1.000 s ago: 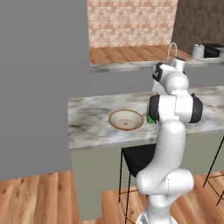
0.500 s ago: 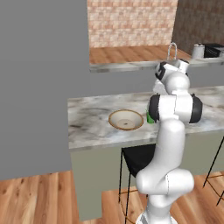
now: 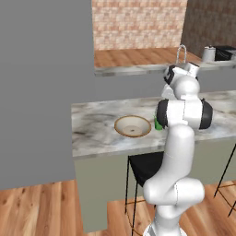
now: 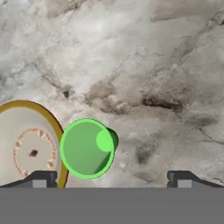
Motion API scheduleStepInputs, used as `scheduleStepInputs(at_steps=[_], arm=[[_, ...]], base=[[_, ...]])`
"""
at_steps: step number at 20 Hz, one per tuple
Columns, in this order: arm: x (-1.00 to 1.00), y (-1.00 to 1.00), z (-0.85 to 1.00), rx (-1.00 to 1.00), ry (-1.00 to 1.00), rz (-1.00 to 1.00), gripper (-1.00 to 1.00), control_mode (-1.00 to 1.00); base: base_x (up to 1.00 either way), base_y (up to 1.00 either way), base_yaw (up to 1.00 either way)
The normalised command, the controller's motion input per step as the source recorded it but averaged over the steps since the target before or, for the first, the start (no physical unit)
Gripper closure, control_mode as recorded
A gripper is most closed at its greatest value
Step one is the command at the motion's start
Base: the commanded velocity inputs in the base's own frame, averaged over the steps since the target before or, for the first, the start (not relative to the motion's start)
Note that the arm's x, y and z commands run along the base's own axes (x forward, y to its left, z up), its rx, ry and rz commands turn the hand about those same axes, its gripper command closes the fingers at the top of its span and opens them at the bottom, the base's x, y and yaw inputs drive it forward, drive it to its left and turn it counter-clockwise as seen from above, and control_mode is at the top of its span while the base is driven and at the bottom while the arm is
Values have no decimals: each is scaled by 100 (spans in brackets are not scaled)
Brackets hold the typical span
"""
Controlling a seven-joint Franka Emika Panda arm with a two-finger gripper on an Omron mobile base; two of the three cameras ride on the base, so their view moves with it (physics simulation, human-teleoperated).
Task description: Place the cup inside the bowl on the dining table and move the bowl to any counter.
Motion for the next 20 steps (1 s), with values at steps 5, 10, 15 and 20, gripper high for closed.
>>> scheduleStepInputs(at_steps=[5,10,15,20], arm=[[0,0,-20,0,0,4,-100,-100],[0,0,-19,0,0,3,-100,-100],[0,0,-7,0,0,3,-100,-100],[0,0,-2,0,0,3,-100,-100]], base=[[0,0,0],[0,0,0],[0,0,0],[0,0,0]])
